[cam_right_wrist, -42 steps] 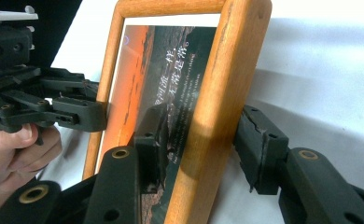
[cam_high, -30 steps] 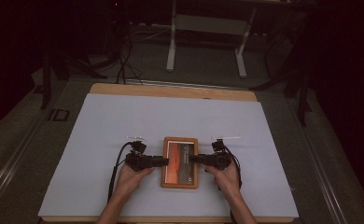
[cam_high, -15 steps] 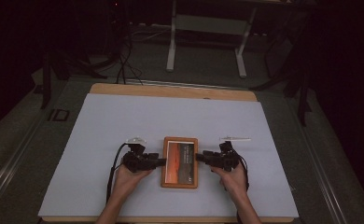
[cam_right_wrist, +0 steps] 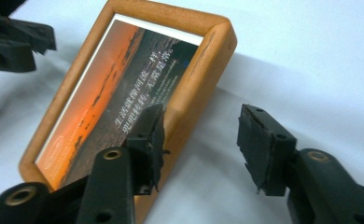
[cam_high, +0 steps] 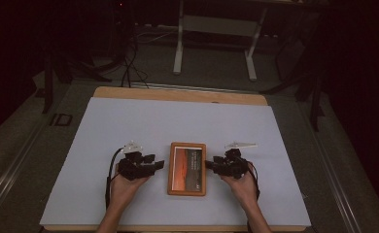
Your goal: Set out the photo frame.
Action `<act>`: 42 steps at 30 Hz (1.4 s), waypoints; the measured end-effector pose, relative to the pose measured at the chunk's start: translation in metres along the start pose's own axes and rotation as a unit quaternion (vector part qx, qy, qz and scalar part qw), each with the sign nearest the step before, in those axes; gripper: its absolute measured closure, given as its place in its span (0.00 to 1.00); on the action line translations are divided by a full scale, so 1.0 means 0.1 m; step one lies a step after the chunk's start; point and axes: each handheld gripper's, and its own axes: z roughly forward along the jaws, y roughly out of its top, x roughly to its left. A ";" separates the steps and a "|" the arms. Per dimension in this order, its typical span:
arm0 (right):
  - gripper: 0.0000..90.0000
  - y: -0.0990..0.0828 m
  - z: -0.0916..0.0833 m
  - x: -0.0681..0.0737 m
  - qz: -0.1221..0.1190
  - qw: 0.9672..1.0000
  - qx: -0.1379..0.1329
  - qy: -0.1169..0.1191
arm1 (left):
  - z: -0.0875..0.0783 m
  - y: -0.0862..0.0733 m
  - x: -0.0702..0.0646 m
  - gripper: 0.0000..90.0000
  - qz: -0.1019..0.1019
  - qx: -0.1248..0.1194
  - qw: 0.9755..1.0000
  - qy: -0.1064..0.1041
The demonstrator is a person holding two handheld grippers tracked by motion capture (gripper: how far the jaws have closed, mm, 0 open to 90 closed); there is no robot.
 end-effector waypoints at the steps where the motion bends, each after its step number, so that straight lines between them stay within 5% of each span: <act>1: 0.53 0.01 -0.01 0.01 -0.006 1.000 -0.002 -0.005 | -0.01 0.00 0.00 0.52 0.004 0.000 1.000 0.002; 8: 0.43 0.12 -0.01 0.14 -0.041 0.999 -0.003 -0.023 | -0.07 0.02 -0.05 0.52 0.015 -0.002 1.000 0.006; 9: 0.45 0.14 -0.02 0.17 -0.015 0.999 -0.046 -0.005 | -0.08 0.01 -0.07 0.52 0.021 -0.001 1.000 0.007; 10: 0.45 0.11 -0.01 0.19 -0.005 0.998 -0.062 0.008 | -0.08 0.01 -0.07 0.52 0.021 -0.001 1.000 0.007; 14: 0.45 0.01 0.16 0.22 0.003 0.999 -0.045 0.010 | -0.10 0.01 -0.07 0.52 0.018 -0.002 1.000 0.007; 20: 0.49 0.07 0.14 0.24 -0.033 0.999 -0.041 -0.012 | -0.13 0.02 -0.08 0.52 0.018 -0.007 1.000 0.006; 24: 0.64 0.16 0.12 0.30 -0.061 0.997 -0.046 -0.022 | -0.12 0.02 -0.10 0.52 0.022 -0.003 1.000 0.005; 25: 0.78 0.21 0.13 0.33 -0.081 0.995 -0.044 -0.029 | -0.13 0.02 -0.10 0.52 0.022 -0.004 1.000 0.004; 30: 1.00 0.29 0.17 0.37 -0.118 0.991 -0.037 -0.046 | -0.13 0.02 -0.11 0.52 0.023 -0.004 1.000 0.000; 42: 1.00 0.35 0.34 0.38 -0.149 0.987 0.000 -0.057 | -0.11 0.02 -0.14 0.52 0.023 0.002 1.000 -0.008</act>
